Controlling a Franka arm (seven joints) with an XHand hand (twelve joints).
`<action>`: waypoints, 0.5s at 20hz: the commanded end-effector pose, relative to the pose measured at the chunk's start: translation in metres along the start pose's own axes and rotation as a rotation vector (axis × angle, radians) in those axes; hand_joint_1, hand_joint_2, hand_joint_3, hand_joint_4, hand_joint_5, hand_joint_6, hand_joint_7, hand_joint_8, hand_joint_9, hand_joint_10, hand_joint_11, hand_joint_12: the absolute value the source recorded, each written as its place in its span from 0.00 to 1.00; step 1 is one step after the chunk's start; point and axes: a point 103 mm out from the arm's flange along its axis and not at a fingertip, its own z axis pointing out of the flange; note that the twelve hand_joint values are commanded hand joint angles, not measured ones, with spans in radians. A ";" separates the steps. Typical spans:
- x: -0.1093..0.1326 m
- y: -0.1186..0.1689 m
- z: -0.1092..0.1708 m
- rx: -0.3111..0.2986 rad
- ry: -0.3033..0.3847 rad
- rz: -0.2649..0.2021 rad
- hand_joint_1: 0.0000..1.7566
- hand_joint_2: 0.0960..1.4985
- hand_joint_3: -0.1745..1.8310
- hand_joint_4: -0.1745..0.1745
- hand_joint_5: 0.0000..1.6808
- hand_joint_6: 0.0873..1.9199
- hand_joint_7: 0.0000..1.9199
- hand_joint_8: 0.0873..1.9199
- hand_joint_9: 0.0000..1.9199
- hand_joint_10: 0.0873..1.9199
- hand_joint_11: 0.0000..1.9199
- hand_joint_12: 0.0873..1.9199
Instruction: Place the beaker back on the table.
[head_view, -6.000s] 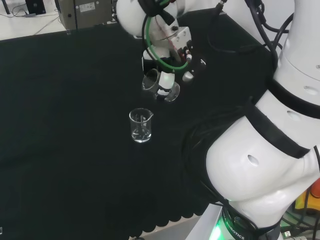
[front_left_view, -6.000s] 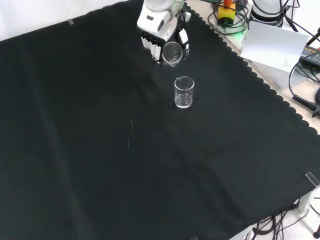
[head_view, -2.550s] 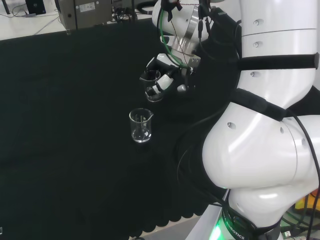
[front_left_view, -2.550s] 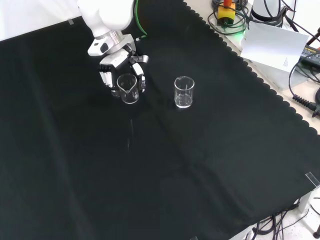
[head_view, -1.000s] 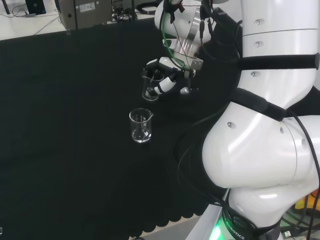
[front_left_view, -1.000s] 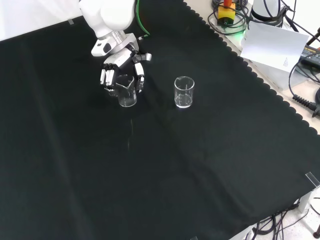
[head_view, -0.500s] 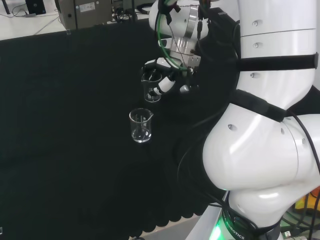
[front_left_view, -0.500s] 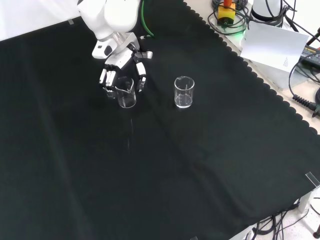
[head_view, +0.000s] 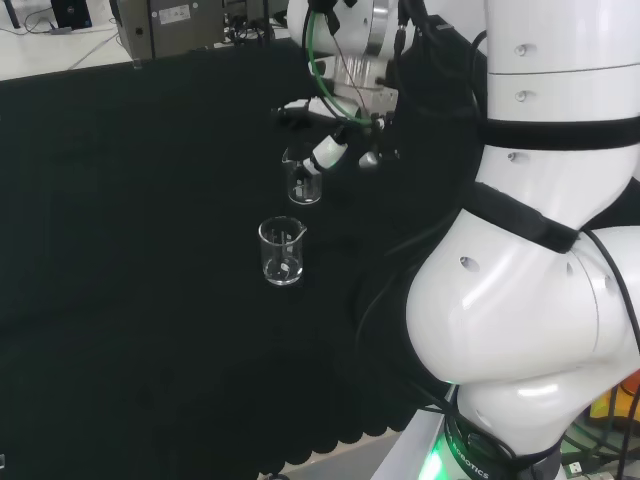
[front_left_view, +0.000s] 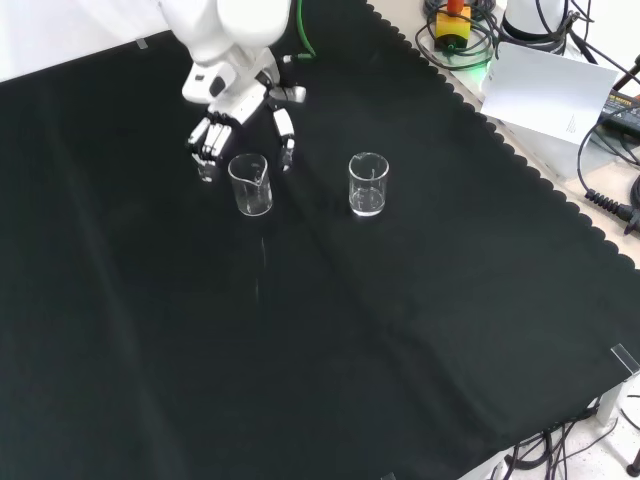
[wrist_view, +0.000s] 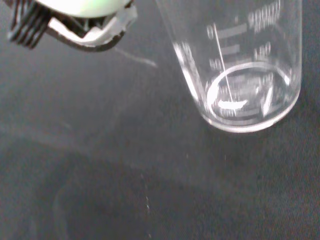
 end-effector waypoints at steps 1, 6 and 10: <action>0.027 -0.041 -0.055 -0.060 -0.022 0.038 0.47 0.35 0.33 0.37 0.13 0.00 0.03 0.29 0.26 0.00 0.00 0.73; 0.046 -0.075 -0.068 -0.087 -0.012 0.087 0.46 0.35 0.33 0.37 0.14 0.00 0.04 0.29 0.28 0.00 0.00 0.75; 0.060 -0.099 -0.073 -0.092 -0.009 0.120 0.46 0.35 0.33 0.35 0.14 0.00 0.07 0.30 0.29 0.00 0.02 0.75</action>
